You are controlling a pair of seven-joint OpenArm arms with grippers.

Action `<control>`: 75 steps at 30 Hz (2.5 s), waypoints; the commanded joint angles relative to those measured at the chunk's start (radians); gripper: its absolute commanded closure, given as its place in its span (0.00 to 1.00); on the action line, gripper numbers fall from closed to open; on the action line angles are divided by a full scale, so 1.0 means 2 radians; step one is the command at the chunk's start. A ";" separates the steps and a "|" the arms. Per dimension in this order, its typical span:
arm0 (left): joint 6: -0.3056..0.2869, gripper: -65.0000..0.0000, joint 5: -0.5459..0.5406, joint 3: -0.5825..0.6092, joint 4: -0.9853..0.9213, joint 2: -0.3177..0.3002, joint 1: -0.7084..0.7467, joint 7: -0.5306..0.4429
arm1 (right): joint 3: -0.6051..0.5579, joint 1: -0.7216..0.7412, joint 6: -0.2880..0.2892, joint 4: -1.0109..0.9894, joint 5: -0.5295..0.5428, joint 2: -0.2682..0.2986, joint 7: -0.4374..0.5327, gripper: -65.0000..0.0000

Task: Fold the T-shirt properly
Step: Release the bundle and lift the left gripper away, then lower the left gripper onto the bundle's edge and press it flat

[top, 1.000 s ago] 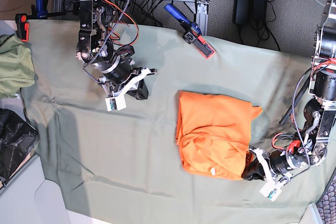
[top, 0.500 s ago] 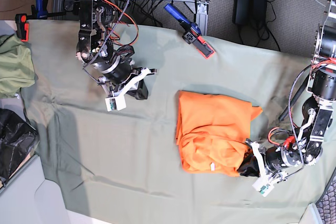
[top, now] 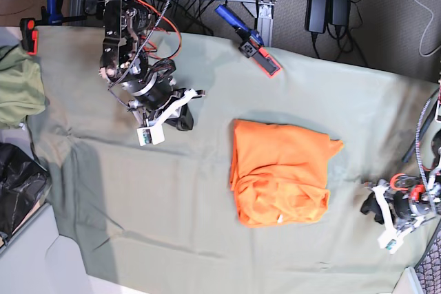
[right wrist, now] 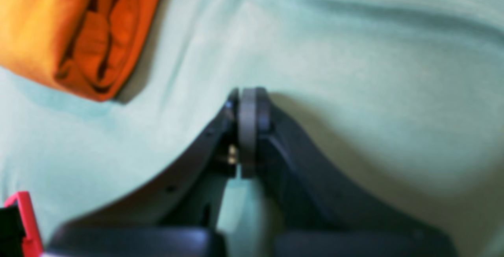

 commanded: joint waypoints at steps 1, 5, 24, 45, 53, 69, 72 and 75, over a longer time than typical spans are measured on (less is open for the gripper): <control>-0.002 0.59 -0.019 -0.012 0.023 -0.020 -0.002 0.000 | 0.008 0.004 0.045 0.013 0.001 0.004 0.004 1.00; -0.049 0.87 -0.085 -0.056 0.118 -0.063 0.072 0.031 | 0.023 -0.012 0.045 0.045 0.007 0.015 -0.004 1.00; -0.078 1.00 -0.139 -0.200 0.414 -0.107 0.501 0.074 | 0.026 -0.298 0.045 0.216 0.026 0.089 -0.010 1.00; -0.078 1.00 -0.158 -0.264 0.425 0.012 0.561 0.052 | 0.026 -0.383 0.045 0.216 0.024 0.089 0.006 1.00; -0.078 0.79 -0.179 -0.323 0.435 -0.016 0.496 0.047 | 0.026 -0.383 0.045 0.216 0.002 0.089 0.006 1.00; -0.078 0.79 -0.118 -0.211 0.420 -0.019 0.371 -0.006 | 0.026 -0.386 0.045 0.216 -0.022 0.087 0.005 1.00; -0.078 0.79 -0.080 -0.149 0.376 -0.012 0.314 -0.030 | 0.026 -0.390 0.045 0.216 -0.025 0.087 0.005 1.00; -0.074 0.79 -0.076 -0.110 0.322 0.007 0.259 -0.033 | 0.026 -0.393 0.044 0.216 -0.026 0.082 0.006 1.00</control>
